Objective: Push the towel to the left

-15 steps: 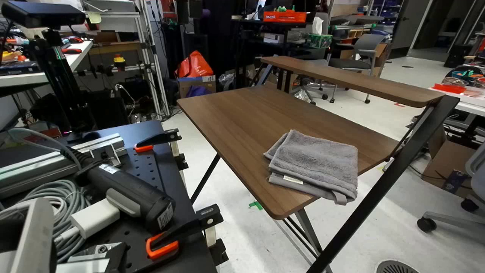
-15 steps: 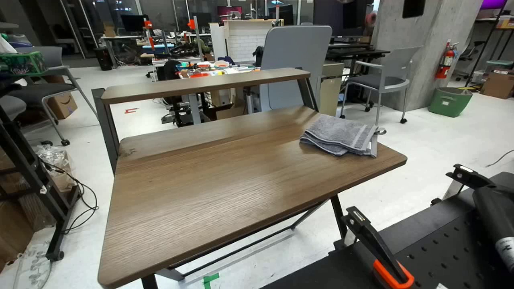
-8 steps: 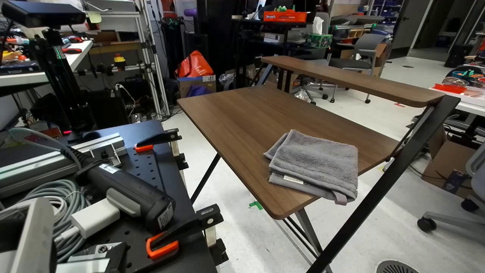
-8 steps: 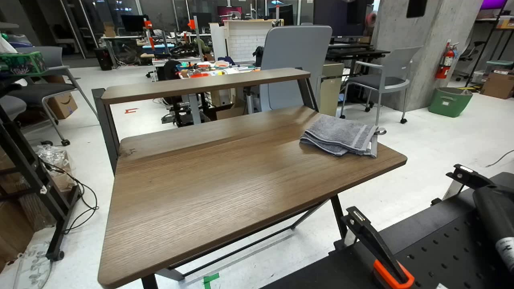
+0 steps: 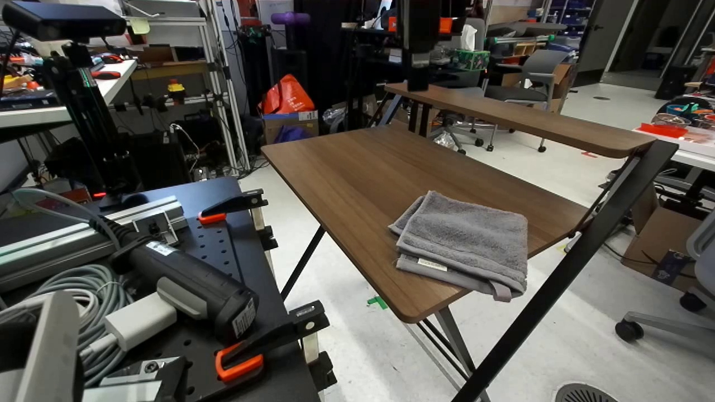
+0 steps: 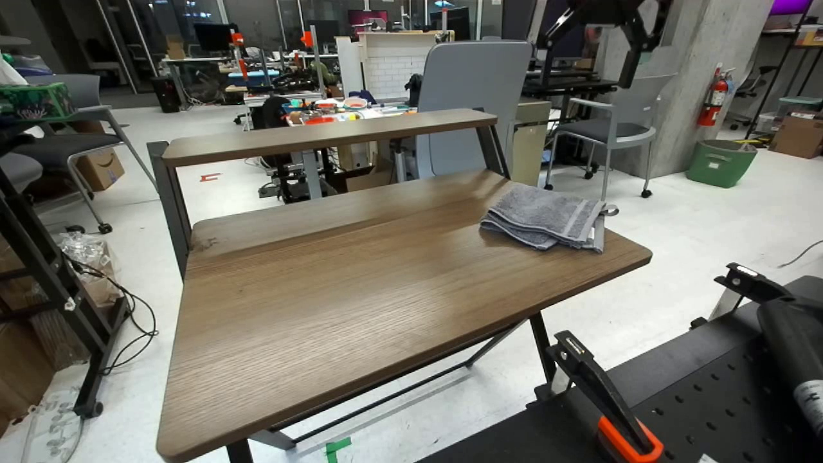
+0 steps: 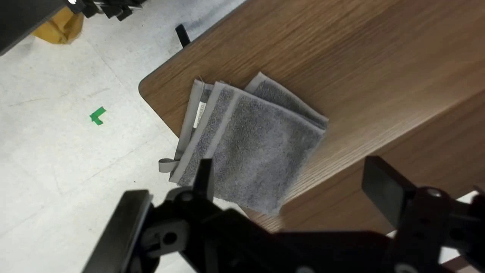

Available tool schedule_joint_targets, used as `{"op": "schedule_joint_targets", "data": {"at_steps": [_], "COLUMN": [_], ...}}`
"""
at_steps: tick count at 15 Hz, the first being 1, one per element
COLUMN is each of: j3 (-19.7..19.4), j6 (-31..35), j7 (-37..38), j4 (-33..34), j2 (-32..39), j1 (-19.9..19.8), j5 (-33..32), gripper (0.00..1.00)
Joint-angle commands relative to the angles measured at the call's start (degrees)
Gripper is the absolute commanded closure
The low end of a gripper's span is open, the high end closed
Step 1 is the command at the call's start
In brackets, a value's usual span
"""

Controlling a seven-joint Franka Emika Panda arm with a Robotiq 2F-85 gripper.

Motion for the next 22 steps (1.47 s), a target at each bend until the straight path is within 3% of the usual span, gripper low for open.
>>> {"op": "schedule_joint_targets", "data": {"at_steps": [1, 6, 9, 11, 15, 22], "j3": [-3.2, -10.5, -16.1, -17.5, -14.9, -9.8], "j6": [8.1, 19.4, 21.6, 20.2, 16.3, 15.7], "j7": [10.0, 26.3, 35.9, 38.5, 37.4, 32.0], "j4": [4.4, 7.0, 8.3, 9.3, 10.5, 13.2], "j2": [8.9, 17.9, 21.9, 24.3, 27.5, 31.1], "j1": [1.0, 6.2, 10.7, 11.7, 9.2, 5.7], "j5": [-1.4, -4.0, -4.6, -3.4, 0.8, 7.8], "gripper": [0.00, 0.00, 0.00, 0.00, 0.00, 0.00]}}
